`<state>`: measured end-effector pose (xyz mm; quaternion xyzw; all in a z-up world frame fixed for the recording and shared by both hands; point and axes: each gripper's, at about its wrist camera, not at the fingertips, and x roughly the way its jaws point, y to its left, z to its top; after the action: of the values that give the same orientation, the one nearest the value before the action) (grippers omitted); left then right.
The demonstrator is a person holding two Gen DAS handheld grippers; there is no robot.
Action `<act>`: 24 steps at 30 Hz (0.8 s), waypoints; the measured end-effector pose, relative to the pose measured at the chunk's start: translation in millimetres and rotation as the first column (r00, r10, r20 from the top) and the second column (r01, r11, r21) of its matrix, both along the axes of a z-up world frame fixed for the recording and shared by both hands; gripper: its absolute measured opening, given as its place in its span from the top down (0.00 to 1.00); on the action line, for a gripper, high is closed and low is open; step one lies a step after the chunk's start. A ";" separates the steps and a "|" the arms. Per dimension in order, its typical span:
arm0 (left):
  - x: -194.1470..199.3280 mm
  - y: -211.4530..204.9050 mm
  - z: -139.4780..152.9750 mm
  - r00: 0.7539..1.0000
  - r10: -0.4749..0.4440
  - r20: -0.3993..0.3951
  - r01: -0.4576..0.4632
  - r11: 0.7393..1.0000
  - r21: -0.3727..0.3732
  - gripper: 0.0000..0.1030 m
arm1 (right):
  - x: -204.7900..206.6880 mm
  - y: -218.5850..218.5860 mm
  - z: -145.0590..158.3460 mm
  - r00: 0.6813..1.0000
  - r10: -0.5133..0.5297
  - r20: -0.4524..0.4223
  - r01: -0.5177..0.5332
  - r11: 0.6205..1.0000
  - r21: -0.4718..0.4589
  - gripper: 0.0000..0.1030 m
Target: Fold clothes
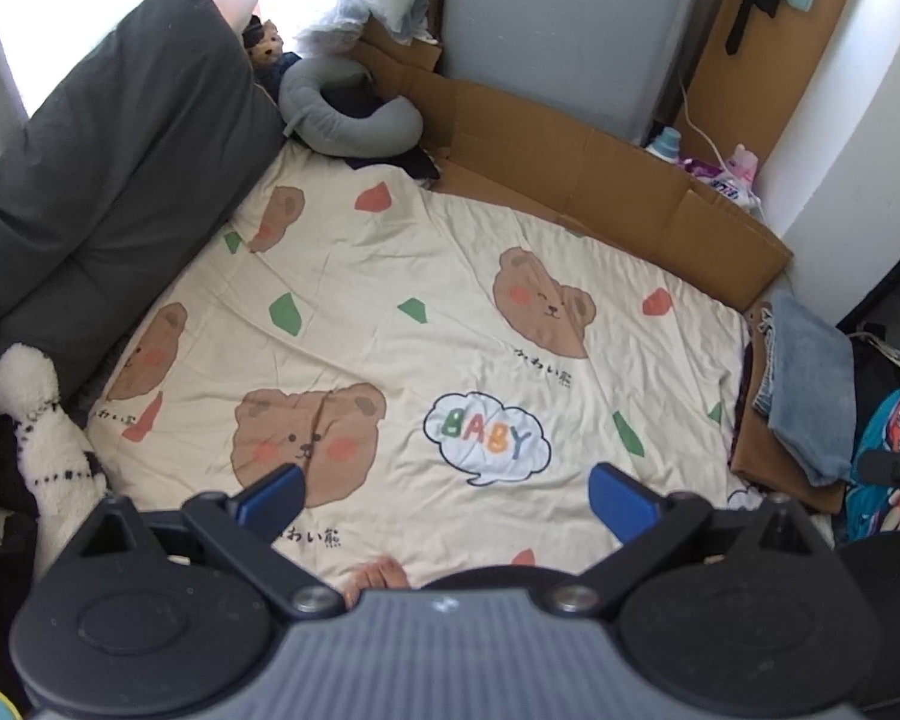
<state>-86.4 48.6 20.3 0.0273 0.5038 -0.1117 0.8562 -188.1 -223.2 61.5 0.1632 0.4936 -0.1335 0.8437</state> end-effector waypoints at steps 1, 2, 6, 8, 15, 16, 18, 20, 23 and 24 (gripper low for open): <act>1.5 0.5 -1.2 1.000 0.002 -0.003 -0.002 1.000 0.000 0.06 | 0.0 0.9 0.0 1.000 0.006 0.001 -0.006 1.000 -0.002 0.08; 3.2 0.9 -2.4 1.000 0.003 -0.008 -0.003 1.000 -0.001 0.08 | 0.0 1.7 0.1 1.000 0.012 0.001 -0.012 1.000 -0.004 0.08; 3.0 0.9 -3.6 1.000 -0.001 -0.003 0.001 1.000 0.001 0.08 | -0.3 3.6 0.3 1.000 0.030 0.006 -0.030 1.000 -0.006 0.08; 2.5 -0.6 -3.3 1.000 -0.003 0.000 0.003 1.000 0.006 0.09 | -1.0 1.8 0.5 1.000 0.029 0.012 -0.029 1.000 0.000 0.08; 1.9 -0.9 -2.0 1.000 -0.001 0.022 0.001 1.000 0.029 0.10 | -1.6 -1.8 -0.4 0.999 0.026 0.025 -0.026 0.999 0.020 0.08; 2.4 -0.3 -2.1 1.000 0.002 0.021 -0.002 1.000 0.030 0.10 | -1.9 -2.9 -0.7 0.999 0.024 0.026 -0.025 0.999 0.023 0.08; 2.8 0.8 -2.5 1.000 0.005 0.017 -0.005 1.000 0.026 0.11 | -1.8 -3.8 -0.8 0.999 0.024 0.027 -0.025 0.999 0.024 0.08; 3.4 2.0 -2.9 1.000 0.009 0.013 -0.010 1.000 0.022 0.11 | -2.0 -3.2 -0.9 0.999 0.022 0.026 -0.023 0.999 0.024 0.08; 4.3 3.6 -3.4 1.000 0.016 0.009 -0.016 1.000 0.014 0.11 | -2.7 -1.8 -0.8 0.999 0.018 0.026 -0.019 1.000 0.021 0.08; 4.6 3.8 -3.5 1.000 0.016 0.008 -0.016 1.000 0.012 0.11 | -3.0 -1.7 -0.8 0.999 0.019 0.025 -0.019 1.000 0.017 0.08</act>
<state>-81.8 52.4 16.8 0.0286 0.5012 -0.1016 0.8589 -191.1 -224.9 60.7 0.1675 0.4856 -0.1191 0.8497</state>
